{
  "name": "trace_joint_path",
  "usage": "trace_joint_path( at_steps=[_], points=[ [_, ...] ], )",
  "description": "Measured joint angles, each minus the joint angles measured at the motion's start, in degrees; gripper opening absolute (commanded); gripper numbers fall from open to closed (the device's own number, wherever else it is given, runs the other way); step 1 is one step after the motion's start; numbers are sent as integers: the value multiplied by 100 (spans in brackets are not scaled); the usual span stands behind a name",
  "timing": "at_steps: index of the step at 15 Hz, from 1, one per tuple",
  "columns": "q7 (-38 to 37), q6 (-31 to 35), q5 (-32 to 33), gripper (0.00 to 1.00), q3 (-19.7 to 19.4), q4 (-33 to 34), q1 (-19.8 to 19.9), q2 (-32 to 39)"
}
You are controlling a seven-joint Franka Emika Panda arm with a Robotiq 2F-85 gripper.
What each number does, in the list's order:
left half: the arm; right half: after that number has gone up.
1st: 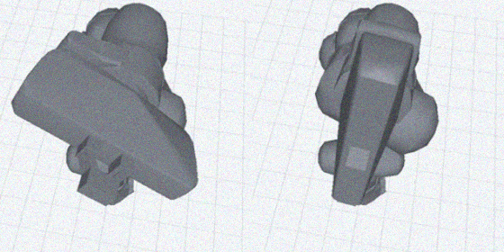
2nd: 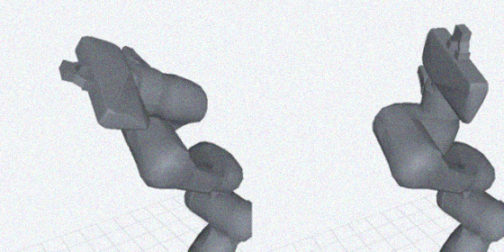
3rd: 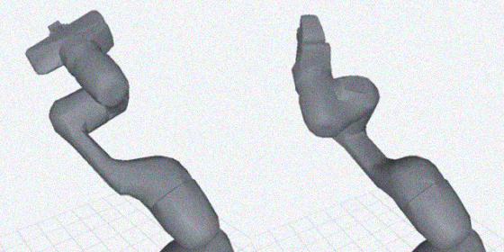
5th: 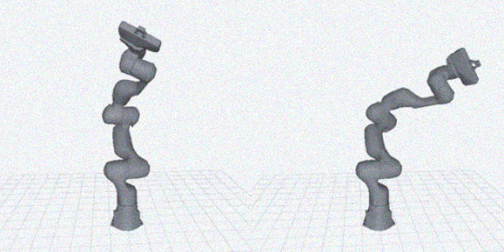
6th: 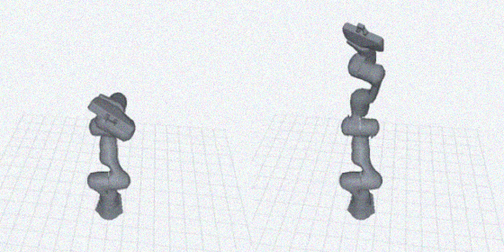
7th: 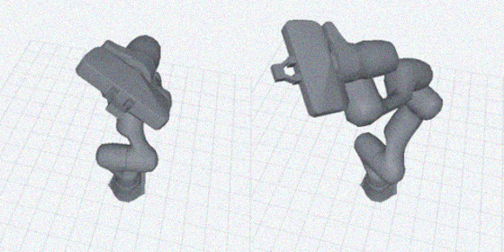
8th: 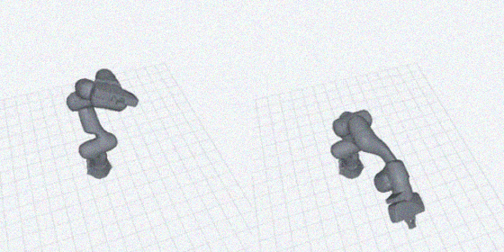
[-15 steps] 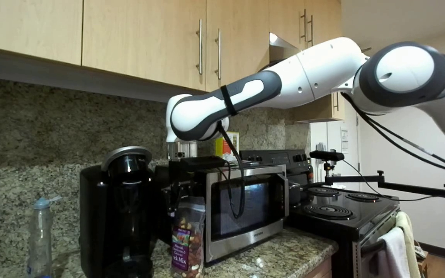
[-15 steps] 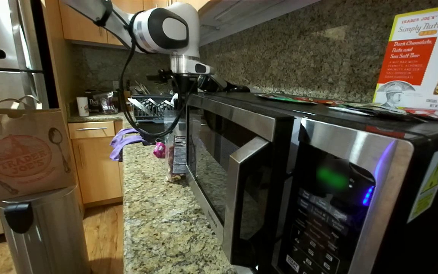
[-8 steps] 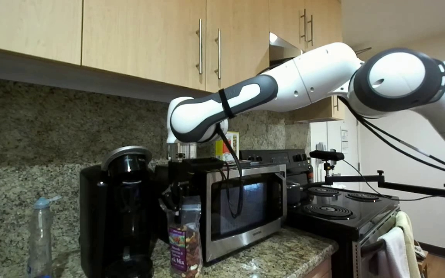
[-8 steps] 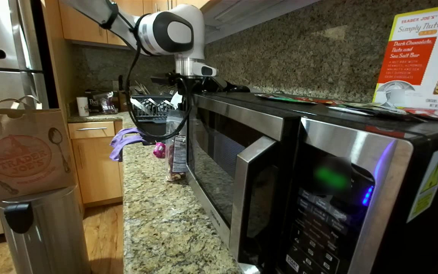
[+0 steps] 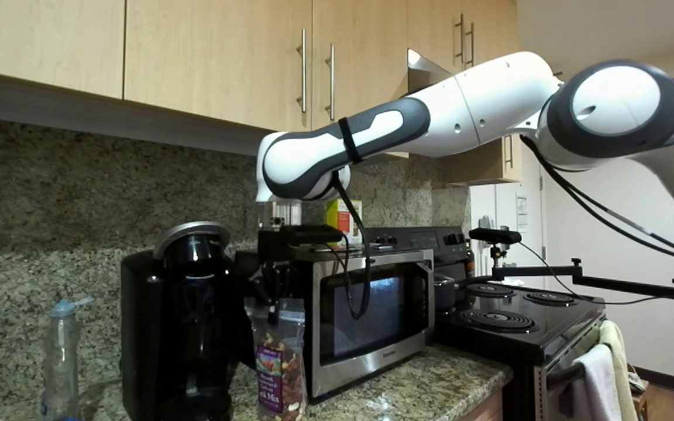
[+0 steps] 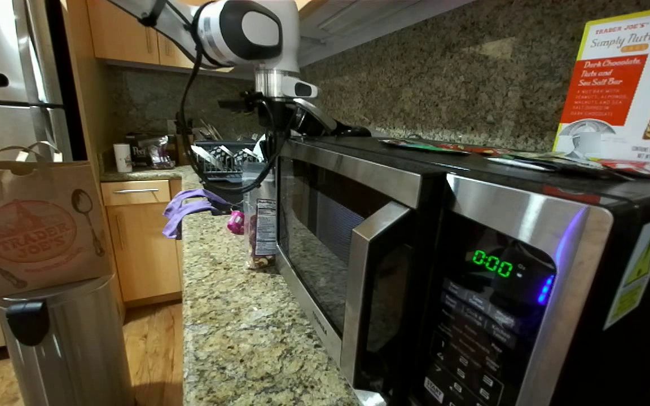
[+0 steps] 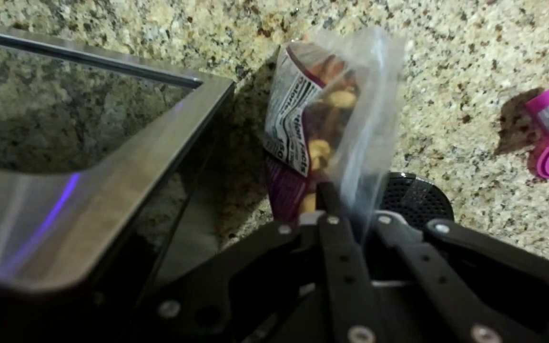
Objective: Pick up the packet on the countertop
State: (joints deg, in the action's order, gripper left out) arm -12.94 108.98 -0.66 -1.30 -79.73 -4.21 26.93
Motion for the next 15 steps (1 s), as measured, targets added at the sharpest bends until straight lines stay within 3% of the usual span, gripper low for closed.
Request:
trace_joint_path(
  at_steps=[9,10,11,15],
  points=[
    [-216,-110,229,8,-4,-1052,-63,-1537],
    [-226,-132,229,33,3,-1108,-63,-1565],
    [-247,-166,239,34,14,-1149,-63,-1568],
    [-1223,-394,620,58,38,-1291,-178,-1525]
  ],
)
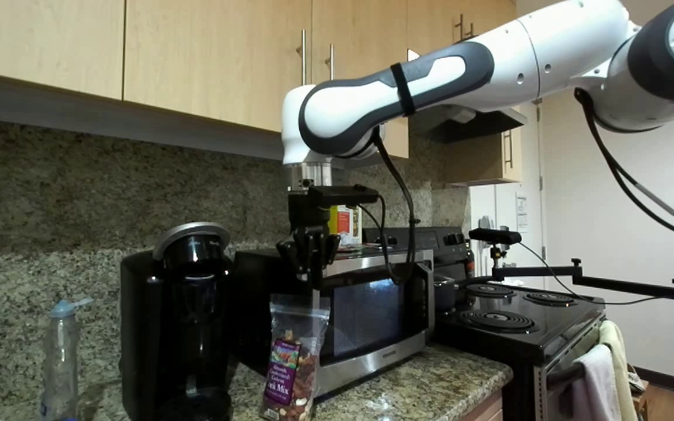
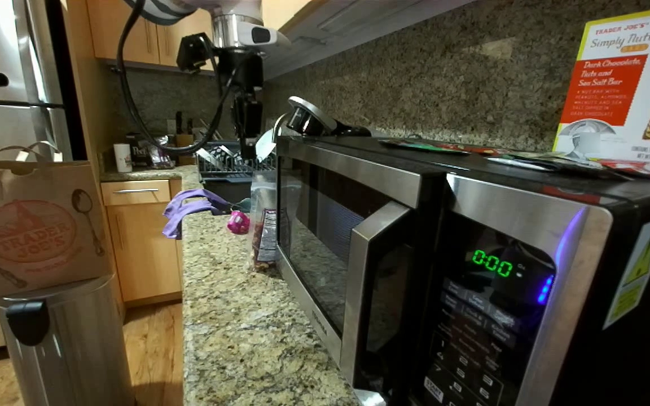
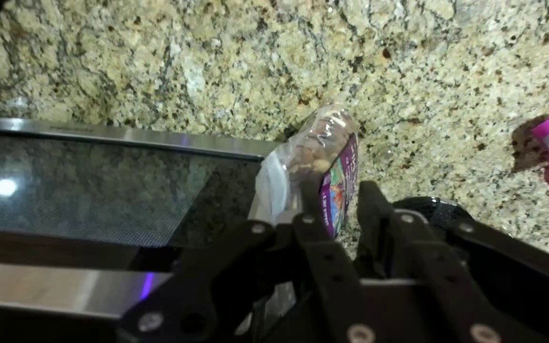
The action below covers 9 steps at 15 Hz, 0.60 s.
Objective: Pick up the packet on the countertop
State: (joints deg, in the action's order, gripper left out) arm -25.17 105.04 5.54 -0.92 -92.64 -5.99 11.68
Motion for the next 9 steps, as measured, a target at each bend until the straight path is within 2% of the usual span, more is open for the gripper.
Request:
trace_joint_path(
  at_steps=[4,5,8,9],
  points=[
    [-1145,156,-504,84,103,-389,-114,34],
    [-1318,302,-764,65,152,-533,-115,36],
    [-1365,531,-1347,84,225,-801,-110,38],
    [-1365,535,-1383,84,224,-808,-103,38]
  ],
)
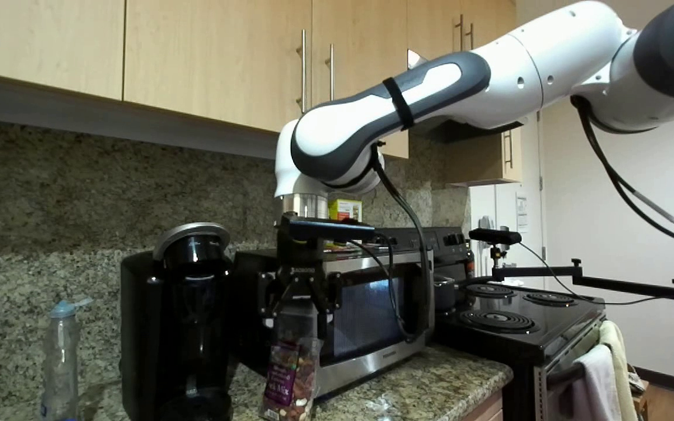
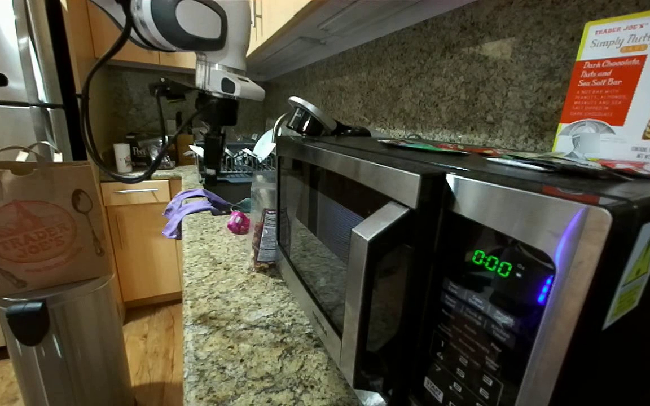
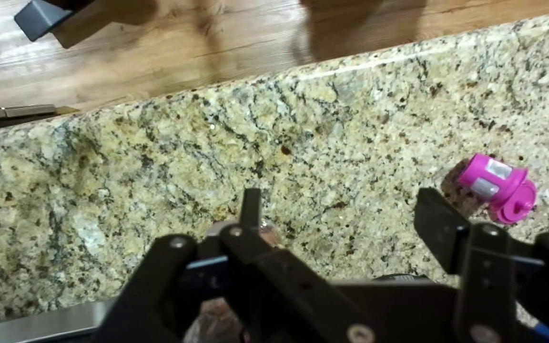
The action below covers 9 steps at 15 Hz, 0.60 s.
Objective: Pick up the packet on the countertop
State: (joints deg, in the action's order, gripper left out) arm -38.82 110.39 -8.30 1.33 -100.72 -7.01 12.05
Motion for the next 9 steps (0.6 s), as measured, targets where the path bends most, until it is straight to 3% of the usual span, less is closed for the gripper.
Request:
trace_joint_path(
  at_steps=[1,2,4,6,9],
  points=[
    [0,1,-15,84,0,0,8,-2],
    [0,1,-22,96,0,0,11,-4],
    [0,0,-22,100,0,0,10,-3],
    [-67,167,-21,100,0,-27,-1,3],
    [-533,995,-23,100,4,-414,-51,24]
  ],
)
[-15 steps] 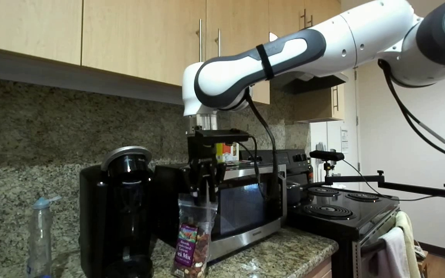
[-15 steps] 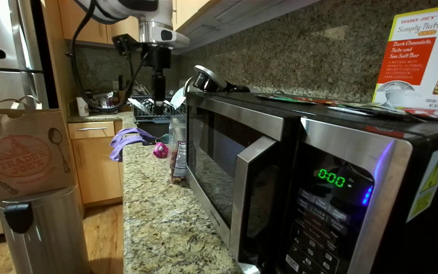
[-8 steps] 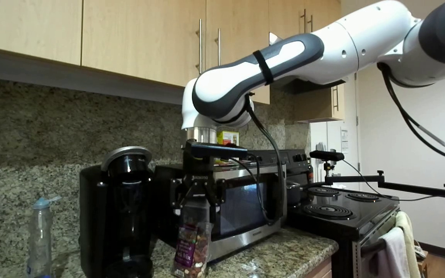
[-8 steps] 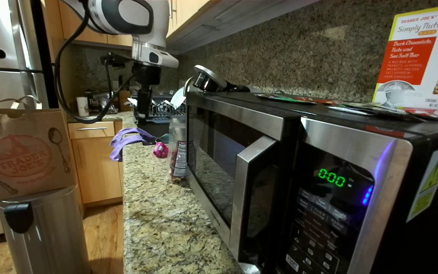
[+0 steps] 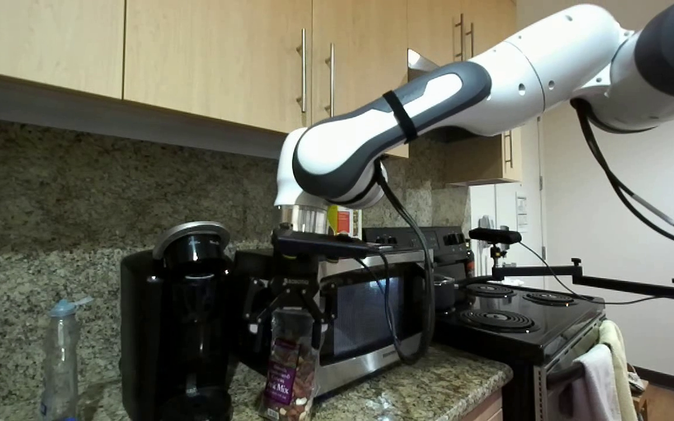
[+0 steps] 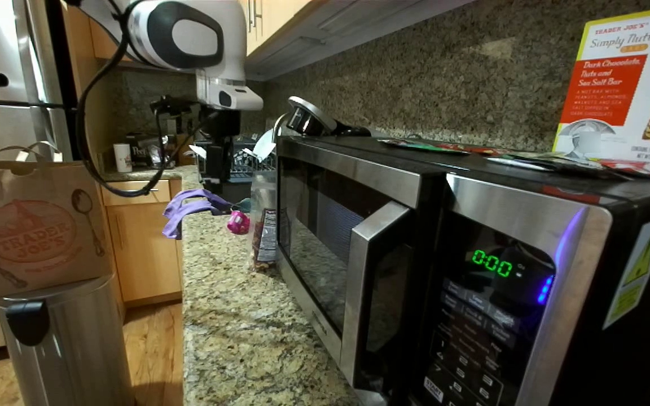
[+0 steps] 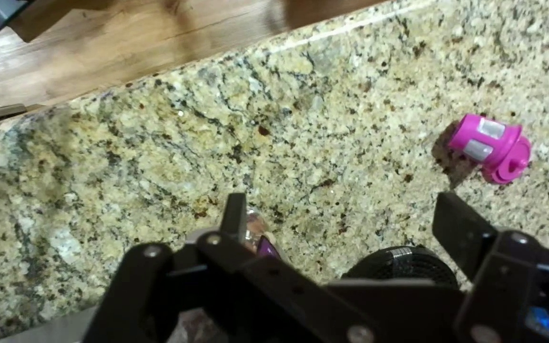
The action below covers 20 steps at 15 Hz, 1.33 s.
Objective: Pick up the packet on the countertop
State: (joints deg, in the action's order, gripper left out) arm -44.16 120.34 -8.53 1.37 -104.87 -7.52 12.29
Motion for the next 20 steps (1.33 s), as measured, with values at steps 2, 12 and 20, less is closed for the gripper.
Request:
trace_joint_path(
  at_steps=[2,12,20],
  points=[
    [-374,725,-19,100,10,-457,-40,36],
    [-3238,4912,1526,100,-940,-2835,-822,-1],
    [-5506,5039,4447,100,-2926,-2666,-2204,-27]
  ],
)
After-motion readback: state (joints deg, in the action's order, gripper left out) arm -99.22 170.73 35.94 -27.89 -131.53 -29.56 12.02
